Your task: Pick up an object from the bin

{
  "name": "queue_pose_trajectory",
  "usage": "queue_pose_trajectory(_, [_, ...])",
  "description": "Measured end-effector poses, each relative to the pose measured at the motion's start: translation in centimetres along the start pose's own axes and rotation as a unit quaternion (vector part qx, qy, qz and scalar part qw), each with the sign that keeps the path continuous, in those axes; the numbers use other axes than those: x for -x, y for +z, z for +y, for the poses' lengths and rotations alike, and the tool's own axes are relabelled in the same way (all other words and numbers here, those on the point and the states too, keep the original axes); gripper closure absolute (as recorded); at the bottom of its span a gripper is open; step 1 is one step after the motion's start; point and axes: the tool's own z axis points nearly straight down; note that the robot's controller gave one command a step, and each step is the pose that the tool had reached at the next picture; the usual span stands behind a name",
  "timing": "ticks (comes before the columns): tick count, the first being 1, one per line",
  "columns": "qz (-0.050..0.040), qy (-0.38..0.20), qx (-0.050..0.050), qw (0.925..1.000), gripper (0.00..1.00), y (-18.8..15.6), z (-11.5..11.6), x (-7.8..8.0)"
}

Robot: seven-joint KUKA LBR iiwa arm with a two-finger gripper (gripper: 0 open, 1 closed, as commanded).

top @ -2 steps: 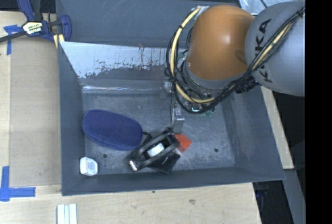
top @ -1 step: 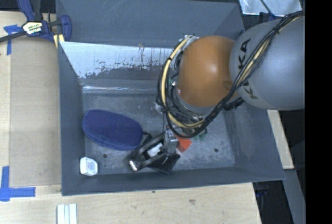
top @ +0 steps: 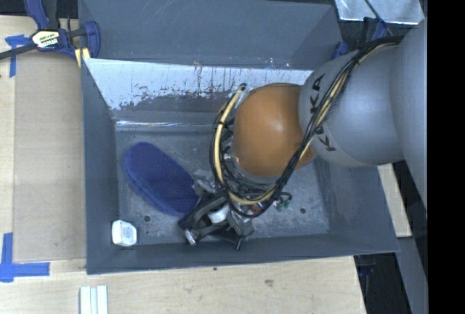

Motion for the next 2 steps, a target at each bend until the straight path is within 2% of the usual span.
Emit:
queue_pose_trajectory(1, [0.0000,0.001,0.000,1.0000,1.00,0.0,0.0,0.0])
queue_pose_trajectory(2, [-0.0216,-0.042,-0.007,0.9989,1.00,-14.8,-1.5,-3.3])
